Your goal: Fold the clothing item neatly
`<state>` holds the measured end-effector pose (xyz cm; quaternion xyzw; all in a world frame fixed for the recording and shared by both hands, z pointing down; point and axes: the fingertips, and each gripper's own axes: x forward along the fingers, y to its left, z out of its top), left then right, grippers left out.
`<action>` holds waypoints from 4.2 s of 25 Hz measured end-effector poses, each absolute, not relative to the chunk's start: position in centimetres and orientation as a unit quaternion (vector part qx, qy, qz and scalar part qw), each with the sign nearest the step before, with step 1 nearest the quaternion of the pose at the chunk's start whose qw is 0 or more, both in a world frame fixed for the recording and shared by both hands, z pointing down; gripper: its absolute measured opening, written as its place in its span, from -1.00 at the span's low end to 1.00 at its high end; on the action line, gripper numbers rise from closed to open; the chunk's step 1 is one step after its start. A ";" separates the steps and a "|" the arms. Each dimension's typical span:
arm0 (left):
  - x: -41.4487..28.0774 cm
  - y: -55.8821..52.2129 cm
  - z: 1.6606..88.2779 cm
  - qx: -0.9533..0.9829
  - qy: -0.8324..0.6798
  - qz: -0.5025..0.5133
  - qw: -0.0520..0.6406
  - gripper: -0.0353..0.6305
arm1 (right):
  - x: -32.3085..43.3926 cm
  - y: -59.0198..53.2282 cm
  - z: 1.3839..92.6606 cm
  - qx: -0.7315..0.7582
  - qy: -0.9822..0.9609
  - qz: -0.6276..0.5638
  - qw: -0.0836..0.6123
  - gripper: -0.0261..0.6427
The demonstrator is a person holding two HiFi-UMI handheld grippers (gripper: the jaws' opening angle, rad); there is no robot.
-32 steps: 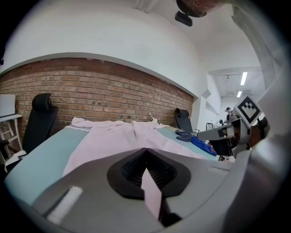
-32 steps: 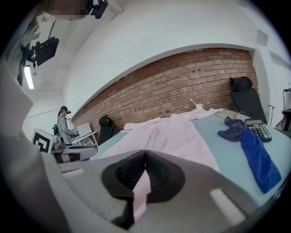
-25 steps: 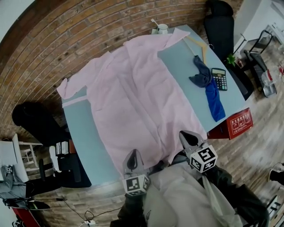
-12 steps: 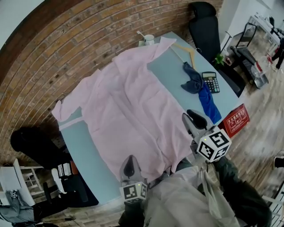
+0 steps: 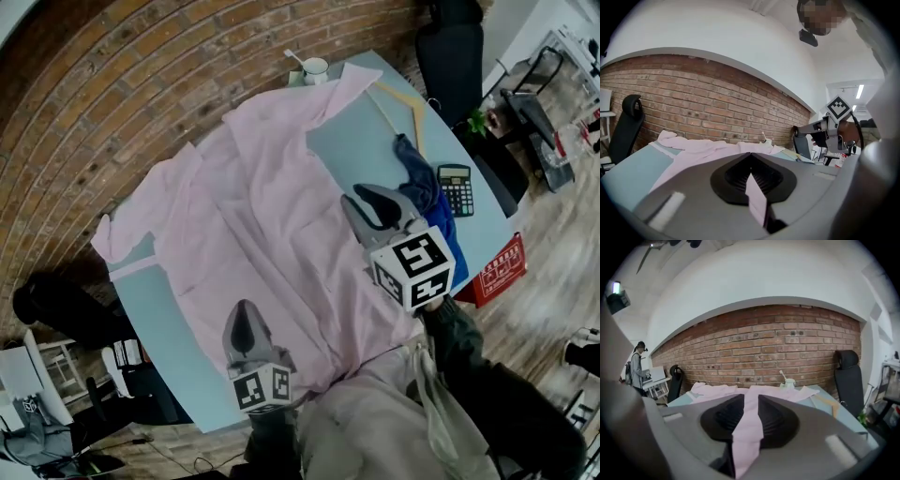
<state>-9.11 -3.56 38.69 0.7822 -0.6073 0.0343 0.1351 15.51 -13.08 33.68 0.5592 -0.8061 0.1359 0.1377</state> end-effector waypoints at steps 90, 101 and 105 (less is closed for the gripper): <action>-44.2 -11.5 47.2 0.633 -0.744 0.078 0.199 -0.76 | -15.5 0.2 46.4 0.367 -0.889 0.141 0.234 -0.92; -57.8 -29.2 52.7 0.593 -0.752 0.131 0.256 -0.20 | -13.8 -0.8 50.0 0.386 -0.853 0.169 0.309 -0.92; -58.6 -30.9 55.2 0.578 -0.758 0.156 0.257 -0.37 | -13.4 -2.7 49.9 0.399 -0.847 0.169 0.308 -0.92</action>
